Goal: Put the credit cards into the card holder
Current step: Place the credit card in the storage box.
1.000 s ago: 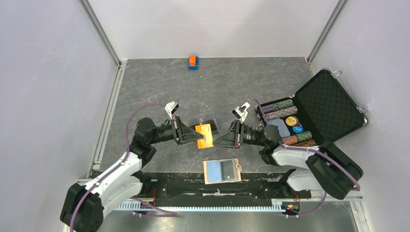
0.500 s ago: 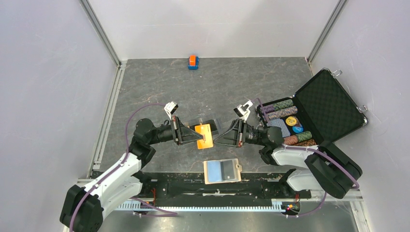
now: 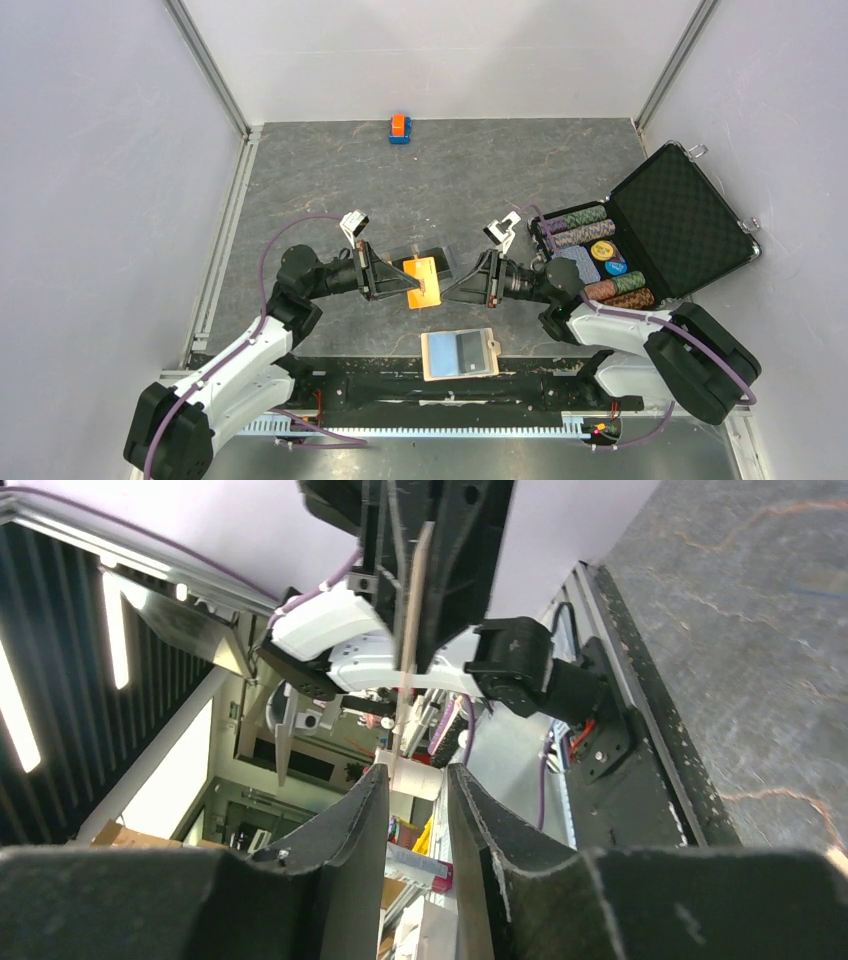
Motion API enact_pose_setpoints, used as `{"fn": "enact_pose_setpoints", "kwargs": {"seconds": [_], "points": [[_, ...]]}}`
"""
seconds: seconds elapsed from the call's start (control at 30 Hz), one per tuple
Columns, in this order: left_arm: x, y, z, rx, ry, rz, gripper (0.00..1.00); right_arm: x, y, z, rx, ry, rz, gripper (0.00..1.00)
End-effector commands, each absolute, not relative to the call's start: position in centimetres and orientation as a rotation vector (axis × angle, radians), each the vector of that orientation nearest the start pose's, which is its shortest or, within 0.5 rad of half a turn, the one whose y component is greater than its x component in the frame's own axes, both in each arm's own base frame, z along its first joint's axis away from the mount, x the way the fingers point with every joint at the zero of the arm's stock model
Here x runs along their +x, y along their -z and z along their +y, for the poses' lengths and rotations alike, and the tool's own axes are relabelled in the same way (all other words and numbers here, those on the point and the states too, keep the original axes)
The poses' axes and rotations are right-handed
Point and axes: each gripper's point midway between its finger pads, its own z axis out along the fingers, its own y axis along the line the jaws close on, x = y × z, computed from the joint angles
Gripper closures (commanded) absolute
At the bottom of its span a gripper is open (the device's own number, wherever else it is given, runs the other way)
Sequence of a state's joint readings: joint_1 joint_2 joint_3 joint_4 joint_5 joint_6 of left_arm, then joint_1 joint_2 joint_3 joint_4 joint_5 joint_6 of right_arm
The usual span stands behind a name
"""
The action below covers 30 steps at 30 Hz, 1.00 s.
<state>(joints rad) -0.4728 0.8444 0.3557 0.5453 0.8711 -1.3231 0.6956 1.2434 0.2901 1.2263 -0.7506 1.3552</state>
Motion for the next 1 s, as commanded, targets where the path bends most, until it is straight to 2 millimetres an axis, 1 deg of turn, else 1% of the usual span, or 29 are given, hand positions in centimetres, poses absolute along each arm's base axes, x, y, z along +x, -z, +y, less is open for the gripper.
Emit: {"fn": "enact_pose_setpoints", "kwargs": {"seconds": [0.0, 0.1, 0.33, 0.6, 0.7, 0.87, 0.97], "points": [[14.1, -26.1, -25.4, 0.141, 1.976, 1.903, 0.98, 14.0, -22.6, 30.8, -0.275, -2.026, 1.798, 0.69], [14.1, -26.1, -25.5, 0.141, 1.979, 1.902, 0.98, 14.0, -22.6, 31.0, -0.28, -2.027, 1.805, 0.69], [14.1, -26.4, -25.5, 0.148, 1.987, 1.888, 0.98, 14.1, -22.6, 31.2, -0.284, -2.032, 1.808, 0.71], [14.3, -26.1, -25.5, 0.135, 1.982, 1.899, 0.98, 13.9, -22.9, 32.0, -0.322, -2.056, 1.806, 0.69], [14.5, -25.8, -25.6, 0.13, 1.979, 1.909, 0.98, 13.7, -23.6, 32.4, -0.337, -2.089, 1.776, 0.69], [14.9, -24.8, -25.8, 0.109, 1.969, 1.942, 0.97, 13.2, -25.5, 32.9, -0.368, -2.168, 1.693, 0.7], [15.0, -24.5, -25.9, 0.109, 1.965, 1.954, 0.97, 13.3, -25.6, 33.2, -0.374, -2.178, 1.692, 0.72]]}}
